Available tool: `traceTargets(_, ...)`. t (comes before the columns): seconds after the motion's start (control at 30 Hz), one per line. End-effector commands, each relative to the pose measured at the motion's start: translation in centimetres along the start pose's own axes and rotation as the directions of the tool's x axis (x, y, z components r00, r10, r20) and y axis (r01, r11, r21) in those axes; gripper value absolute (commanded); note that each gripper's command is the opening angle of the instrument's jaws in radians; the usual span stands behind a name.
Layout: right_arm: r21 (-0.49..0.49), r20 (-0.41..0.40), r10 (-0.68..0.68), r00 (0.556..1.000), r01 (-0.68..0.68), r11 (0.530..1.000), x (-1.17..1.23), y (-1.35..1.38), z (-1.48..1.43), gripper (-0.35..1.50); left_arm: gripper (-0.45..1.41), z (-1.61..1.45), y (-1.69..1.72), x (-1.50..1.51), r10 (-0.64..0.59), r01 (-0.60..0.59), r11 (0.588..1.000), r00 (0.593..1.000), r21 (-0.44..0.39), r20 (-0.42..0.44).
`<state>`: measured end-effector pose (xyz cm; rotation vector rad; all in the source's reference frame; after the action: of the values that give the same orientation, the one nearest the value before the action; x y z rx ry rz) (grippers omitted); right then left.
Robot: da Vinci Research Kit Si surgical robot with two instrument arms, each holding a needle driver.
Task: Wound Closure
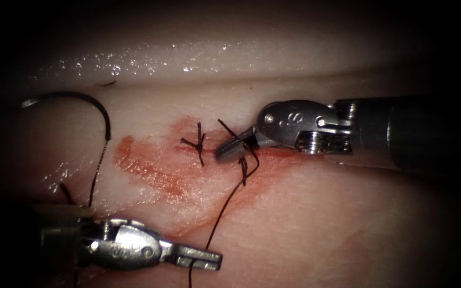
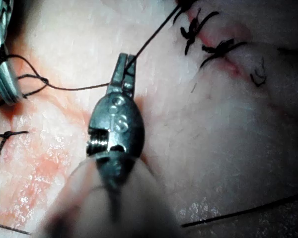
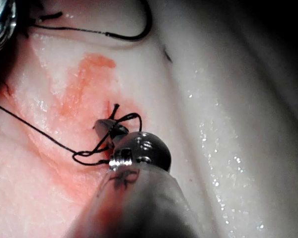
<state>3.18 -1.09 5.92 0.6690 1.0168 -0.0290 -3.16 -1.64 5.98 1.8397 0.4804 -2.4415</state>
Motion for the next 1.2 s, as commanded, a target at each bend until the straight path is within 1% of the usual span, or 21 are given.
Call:
traceTargets(0.03,-0.003,-0.006,-0.002,1.0,0.002,1.0,-0.02,0.1,0.03,-0.35,-0.45,0.1,0.08,0.04,0.002,-0.002,1.0,1.0,-0.013,-0.001)
traceTargets(0.07,-0.002,-0.004,0.0,1.0,0.0,1.0,-0.05,0.16,-0.01,-0.35,-0.45,0.11,0.21,0.17,0.004,-0.004,1.0,1.0,-0.027,0.002)
traceTargets(0.13,-0.005,-0.006,0.001,1.0,-0.001,1.0,-0.08,0.2,-0.04,-0.35,-0.45,0.12,0.36,0.31,0.007,-0.007,0.999,1.0,-0.042,0.0)
traceTargets(0.17,-0.007,-0.007,0.003,1.0,-0.003,1.0,-0.1,0.25,-0.07,-0.35,-0.45,0.1,0.49,0.43,0.01,-0.01,0.999,1.0,-0.049,-0.004)
traceTargets(0.37,-0.04,-0.004,0.014,1.0,-0.014,0.999,-0.14,0.42,-0.16,-0.35,-0.45,0.05,0.83,0.69,0.02,-0.021,0.997,1.0,-0.068,-0.011)
traceTargets(0.43,-0.061,-0.001,0.018,1.0,-0.018,0.998,-0.16,0.49,-0.18,-0.35,-0.45,0.04,1.0,0.78,0.028,-0.029,0.997,1.0,-0.075,-0.012)
traceTargets(0.47,-0.076,-0.006,0.026,1.0,-0.027,0.997,-0.16,0.53,-0.2,-0.35,-0.45,0.06,1.12,0.83,0.035,-0.036,0.996,0.999,-0.082,-0.014)
traceTargets(0.53,-0.093,-0.014,0.038,0.999,-0.039,0.995,-0.16,0.58,-0.21,-0.35,-0.45,0.11,1.23,0.85,0.05,-0.051,0.995,0.999,-0.09,-0.017)
traceTargets(0.63,-0.122,-0.023,0.041,0.999,-0.043,0.992,-0.17,0.66,-0.23,-0.35,-0.45,0.21,1.34,0.84,0.048,-0.05,0.993,0.999,-0.105,-0.02)
traceTargets(0.77,-0.174,-0.03,0.03,0.999,-0.035,0.984,-0.19,0.79,-0.24,-0.35,-0.45,0.41,1.48,0.73,0.024,-0.026,0.992,1.0,-0.122,-0.017)
traceTargets(0.9,-0.224,-0.015,0.01,1.0,-0.013,0.975,-0.26,0.91,-0.21,-0.35,-0.45,0.64,1.63,0.57,-0.003,-0.001,0.99,1.0,-0.139,-0.023)
traceTargets(0.97,-0.272,-0.012,0.003,1.0,-0.006,0.962,-0.31,1.0,-0.19,-0.35,-0.45,0.78,1.7,0.48,-0.013,0.008,0.987,0.999,-0.162,-0.033)
traceTargets(1.2,-0.365,0.013,-0.022,1.0,0.025,0.931,-0.33,1.17,-0.2,-0.35,-0.45,0.89,1.8,0.35,-0.042,0.032,0.982,0.998,-0.188,-0.049)
